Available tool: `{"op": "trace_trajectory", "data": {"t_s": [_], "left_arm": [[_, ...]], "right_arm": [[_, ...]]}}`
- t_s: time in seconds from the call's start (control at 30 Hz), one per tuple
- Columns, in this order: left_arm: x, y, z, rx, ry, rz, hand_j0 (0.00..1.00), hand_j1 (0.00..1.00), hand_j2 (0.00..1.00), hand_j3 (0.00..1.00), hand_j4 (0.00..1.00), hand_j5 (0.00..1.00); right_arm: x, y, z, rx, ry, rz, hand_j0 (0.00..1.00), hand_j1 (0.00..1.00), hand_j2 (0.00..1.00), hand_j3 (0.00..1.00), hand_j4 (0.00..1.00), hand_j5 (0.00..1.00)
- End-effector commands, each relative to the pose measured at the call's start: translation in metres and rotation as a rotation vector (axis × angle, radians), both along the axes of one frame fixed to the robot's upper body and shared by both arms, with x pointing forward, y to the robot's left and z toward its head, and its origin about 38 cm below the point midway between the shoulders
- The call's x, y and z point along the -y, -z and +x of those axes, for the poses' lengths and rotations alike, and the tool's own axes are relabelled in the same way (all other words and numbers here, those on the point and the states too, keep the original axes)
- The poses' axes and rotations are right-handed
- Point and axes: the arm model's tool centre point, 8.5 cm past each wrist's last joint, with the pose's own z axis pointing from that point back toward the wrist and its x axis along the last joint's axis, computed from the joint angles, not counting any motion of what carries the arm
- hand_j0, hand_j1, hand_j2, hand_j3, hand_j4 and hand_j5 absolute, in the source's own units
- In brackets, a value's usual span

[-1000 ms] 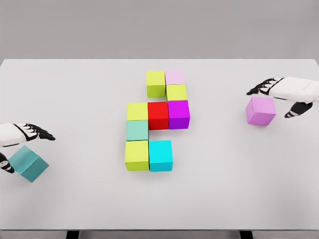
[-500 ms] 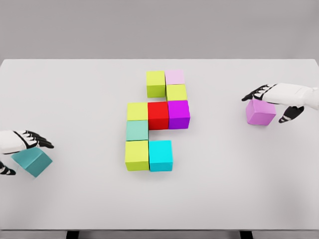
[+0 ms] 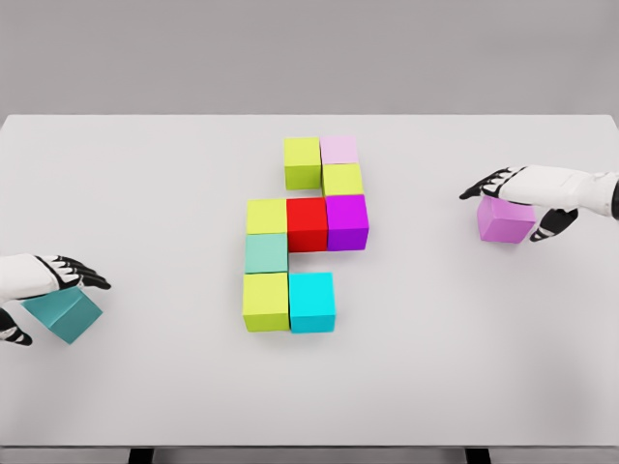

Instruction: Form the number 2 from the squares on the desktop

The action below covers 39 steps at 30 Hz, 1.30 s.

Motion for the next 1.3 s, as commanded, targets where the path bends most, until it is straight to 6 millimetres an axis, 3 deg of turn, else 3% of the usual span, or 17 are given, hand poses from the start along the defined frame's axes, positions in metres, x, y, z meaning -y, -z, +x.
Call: {"op": "trace_trajectory", "data": {"t_s": [0.0,0.07,0.13,0.23,0.33,0.4,0.53,0.63,0.7,0.77,0.9,1.07,1.13,1.27], "left_arm": [[-0.001,0.004,0.003,-0.002,-0.017,-0.012,1.0,1.0,1.0,1.0,1.0,1.0],[-0.004,0.01,0.006,-0.005,-0.034,-0.017,1.0,1.0,1.0,1.0,1.0,1.0],[-0.007,0.011,0.007,-0.006,-0.044,-0.014,0.98,0.98,0.98,0.98,0.98,0.98],[-0.011,0.013,0.008,-0.009,-0.056,-0.01,0.84,0.84,0.84,0.84,0.84,0.84],[-0.009,0.016,0.006,-0.011,-0.043,0.004,0.6,0.6,0.6,0.6,0.6,0.6],[-0.01,0.015,0.007,-0.009,-0.044,0.006,0.54,0.54,0.54,0.54,0.54,0.54],[-0.008,0.011,0.008,0.001,-0.039,0.0,0.51,0.51,0.51,0.51,0.51,0.51],[-0.004,0.013,0.012,0.009,-0.045,-0.027,0.53,0.53,0.53,0.53,0.53,0.53],[-0.002,0.003,0.02,0.039,-0.046,-0.043,0.53,0.53,0.53,0.53,0.53,0.53],[0.002,-0.006,0.026,0.055,-0.055,-0.085,0.55,0.55,0.55,0.55,0.55,0.55],[0.038,-0.019,0.044,0.074,-0.05,-0.297,0.54,0.54,0.54,0.54,0.54,0.54],[0.08,-0.036,0.059,0.12,0.035,-0.412,0.39,0.39,0.39,0.39,0.39,0.39],[0.085,-0.043,0.072,0.128,-0.029,-0.419,0.37,0.37,0.37,0.37,0.37,0.37],[0.111,-0.058,0.116,0.139,-0.239,-0.4,0.36,0.36,0.36,0.36,0.36,0.36]], "right_arm": [[0.0,0.001,0.0,-0.003,0.004,0.003,1.0,1.0,1.0,1.0,1.0,1.0],[0.001,0.001,0.0,-0.001,0.004,-0.004,0.99,0.99,0.99,0.99,0.99,0.99],[0.001,0.001,0.0,0.0,0.004,-0.016,0.88,0.88,0.88,0.88,0.88,0.88],[0.001,0.001,0.001,0.002,0.004,-0.017,0.79,0.79,0.79,0.79,0.79,0.79],[0.001,-0.001,0.002,0.007,0.002,-0.019,0.73,0.73,0.73,0.73,0.73,0.73],[0.0,-0.001,0.001,0.006,0.0,-0.021,0.64,0.64,0.64,0.64,0.64,0.64],[-0.002,0.002,0.001,0.0,-0.008,-0.026,0.64,0.64,0.64,0.64,0.64,0.64],[-0.003,0.001,0.001,0.002,-0.01,-0.026,0.54,0.54,0.54,0.54,0.54,0.54],[-0.003,-0.003,0.002,0.01,-0.011,-0.024,0.48,0.48,0.48,0.48,0.48,0.48],[-0.004,-0.005,0.003,0.016,-0.012,-0.023,0.48,0.48,0.48,0.48,0.48,0.48],[-0.009,-0.012,0.006,0.032,-0.022,-0.016,0.48,0.48,0.48,0.48,0.48,0.48],[-0.021,-0.023,0.005,0.063,-0.063,-0.012,0.48,0.48,0.48,0.48,0.48,0.48],[-0.03,-0.029,0.003,0.079,-0.093,-0.008,0.48,0.48,0.48,0.48,0.48,0.48],[-0.057,-0.041,-0.008,0.119,-0.186,-0.004,0.48,0.48,0.48,0.48,0.48,0.48]]}}
